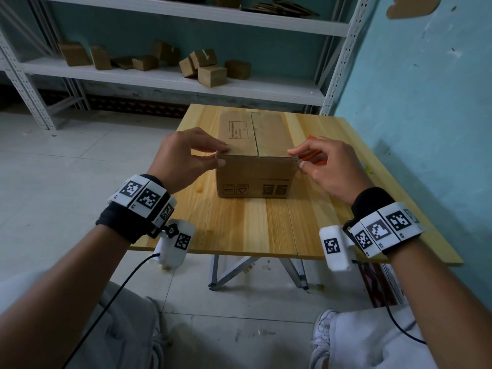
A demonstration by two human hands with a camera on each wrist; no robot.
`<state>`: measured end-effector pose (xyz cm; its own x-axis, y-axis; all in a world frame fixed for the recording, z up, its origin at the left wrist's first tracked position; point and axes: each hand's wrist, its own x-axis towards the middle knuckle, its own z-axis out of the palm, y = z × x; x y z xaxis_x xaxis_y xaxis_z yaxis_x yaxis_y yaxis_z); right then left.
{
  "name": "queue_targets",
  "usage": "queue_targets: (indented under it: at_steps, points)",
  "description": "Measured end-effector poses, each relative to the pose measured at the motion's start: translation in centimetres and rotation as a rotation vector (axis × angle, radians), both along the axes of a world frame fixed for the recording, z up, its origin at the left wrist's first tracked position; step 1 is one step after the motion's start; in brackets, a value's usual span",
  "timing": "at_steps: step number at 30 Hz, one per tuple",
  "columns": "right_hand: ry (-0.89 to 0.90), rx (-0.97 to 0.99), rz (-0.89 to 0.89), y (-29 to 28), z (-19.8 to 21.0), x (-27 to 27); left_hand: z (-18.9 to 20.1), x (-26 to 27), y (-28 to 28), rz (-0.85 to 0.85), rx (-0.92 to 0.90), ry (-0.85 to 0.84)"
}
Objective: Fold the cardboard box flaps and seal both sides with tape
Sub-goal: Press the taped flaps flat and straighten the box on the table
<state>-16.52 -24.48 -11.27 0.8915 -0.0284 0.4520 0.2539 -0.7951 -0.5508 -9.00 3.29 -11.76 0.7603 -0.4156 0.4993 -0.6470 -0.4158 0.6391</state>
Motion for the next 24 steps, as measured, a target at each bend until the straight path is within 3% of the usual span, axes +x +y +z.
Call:
queue_targets:
  at_steps: [17, 24]
  points:
    - [0.002, 0.044, 0.010, 0.00, -0.08, 0.16, -0.53, 0.13, -0.26, 0.014, -0.037, -0.048]
    - [0.002, 0.042, 0.012, 0.08, -0.09, 0.11, -0.45, 0.12, 0.16, -0.072, 0.041, -0.068]
